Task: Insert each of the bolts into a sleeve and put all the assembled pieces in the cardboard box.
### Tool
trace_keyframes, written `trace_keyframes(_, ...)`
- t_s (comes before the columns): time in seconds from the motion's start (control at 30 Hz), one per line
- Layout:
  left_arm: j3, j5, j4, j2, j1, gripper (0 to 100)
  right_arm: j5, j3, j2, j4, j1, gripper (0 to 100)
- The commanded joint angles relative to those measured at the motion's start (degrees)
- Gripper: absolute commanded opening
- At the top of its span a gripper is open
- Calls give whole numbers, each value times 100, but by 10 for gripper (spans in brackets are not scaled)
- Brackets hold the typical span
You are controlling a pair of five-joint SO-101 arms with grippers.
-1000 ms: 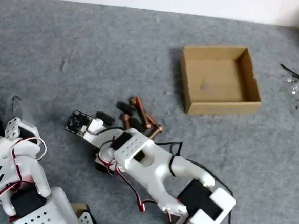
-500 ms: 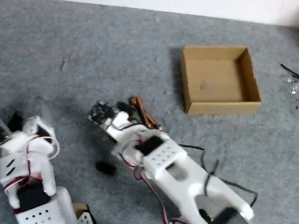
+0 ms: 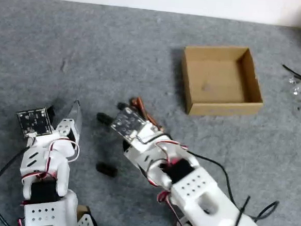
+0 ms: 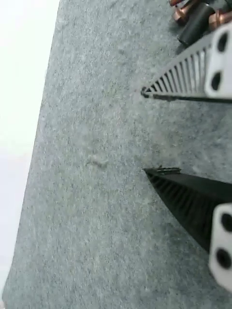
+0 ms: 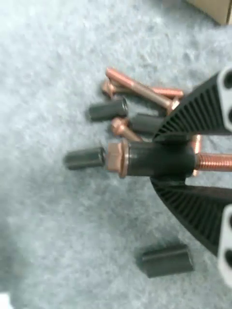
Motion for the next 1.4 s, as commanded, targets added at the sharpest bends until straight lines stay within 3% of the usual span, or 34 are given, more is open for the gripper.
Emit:
trace_keyframes(0.0, 57, -44, -141, -75, 101, 217, -18, 75, -848, -277, 365, 5)
trace_keyframes(0.3, 57, -53, -149, -75, 101, 217, -53, 523, -2158, -277, 1464, 5)
trace_keyframes(0.43, 57, -53, -149, -75, 84, 217, -26, 488, -2070, -295, 2088, 5)
trace_keyframes(0.57, 57, -53, -149, -75, 84, 217, -18, 84, -1604, -954, 2782, 5)
trace_keyframes(0.77, 57, -53, -149, -75, 84, 217, -18, -1411, 242, -1270, 3609, 5)
trace_keyframes(1.0, 57, -53, -149, -75, 84, 217, -35, -3978, 3363, -1218, 3952, 5)
trace_keyframes(1.37, 66, -53, -149, -75, 84, 217, -53, -8163, 7134, 1235, 4092, 5)
